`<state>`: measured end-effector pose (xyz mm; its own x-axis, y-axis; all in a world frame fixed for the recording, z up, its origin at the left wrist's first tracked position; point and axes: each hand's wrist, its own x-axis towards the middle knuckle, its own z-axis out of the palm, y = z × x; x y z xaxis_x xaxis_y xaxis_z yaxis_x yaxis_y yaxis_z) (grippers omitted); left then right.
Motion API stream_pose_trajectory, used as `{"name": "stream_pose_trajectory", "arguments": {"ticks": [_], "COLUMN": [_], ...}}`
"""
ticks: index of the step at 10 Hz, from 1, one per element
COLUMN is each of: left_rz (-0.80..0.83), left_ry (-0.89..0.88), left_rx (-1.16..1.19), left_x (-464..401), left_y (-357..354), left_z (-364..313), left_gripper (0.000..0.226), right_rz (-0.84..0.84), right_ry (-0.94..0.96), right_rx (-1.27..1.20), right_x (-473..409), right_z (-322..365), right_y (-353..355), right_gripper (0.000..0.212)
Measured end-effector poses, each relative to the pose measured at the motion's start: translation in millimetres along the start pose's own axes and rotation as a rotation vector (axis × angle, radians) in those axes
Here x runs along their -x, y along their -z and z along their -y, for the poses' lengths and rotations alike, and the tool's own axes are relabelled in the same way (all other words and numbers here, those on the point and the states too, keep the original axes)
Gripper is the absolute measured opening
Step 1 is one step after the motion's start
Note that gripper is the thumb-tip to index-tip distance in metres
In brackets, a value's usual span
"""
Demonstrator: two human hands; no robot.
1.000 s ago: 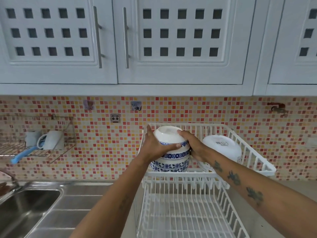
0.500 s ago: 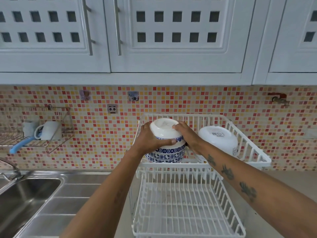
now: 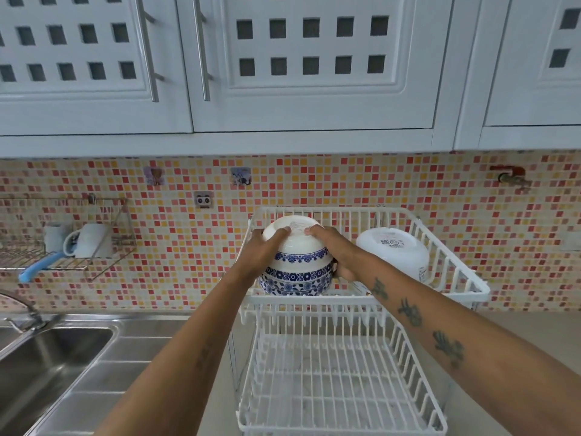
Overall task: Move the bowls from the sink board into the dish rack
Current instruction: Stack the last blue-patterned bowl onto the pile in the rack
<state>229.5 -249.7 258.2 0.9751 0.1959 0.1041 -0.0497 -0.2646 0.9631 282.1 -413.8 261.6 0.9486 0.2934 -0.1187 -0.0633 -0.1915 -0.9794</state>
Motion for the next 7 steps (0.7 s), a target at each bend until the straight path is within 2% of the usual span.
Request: {"name": "stream_pose_trajectory", "arguments": {"ticks": [1,2,3,4,5,7], "left_rz": [0.005,0.006,-0.04,-0.051,-0.1,-0.091], "left_ry": [-0.011,-0.04,-0.053,-0.106,-0.174,-0.214], "left_rx": [-0.01,-0.011,-0.044,-0.131,-0.227,-0.292], "left_x": [-0.9,-4.7,-13.5,-7.0,18.3,75.6], "left_y": [0.9,-1.5,0.6,0.7,-1.8,9.4], "left_z": [0.4,2.5,12.1,8.1,-6.9,-12.7], "left_gripper": [0.097,0.07,0.099,0.117,0.088,0.074], "right_rz": [0.014,0.007,-0.066,-0.083,-0.098,-0.133], "right_ry": [0.002,0.004,0.026,0.043,0.039,0.035], "right_rx": [-0.021,-0.015,0.034,0.166,0.363,0.561], "right_x": [-8.9,-5.5,5.3,18.4,40.7,109.3], "right_z": [-2.6,-1.5,0.3,3.8,15.1,22.1], "right_y": [1.9,2.6,2.9,7.0,10.1,6.8], "right_gripper": [0.087,0.088,0.078,0.081,0.08,0.069]}}
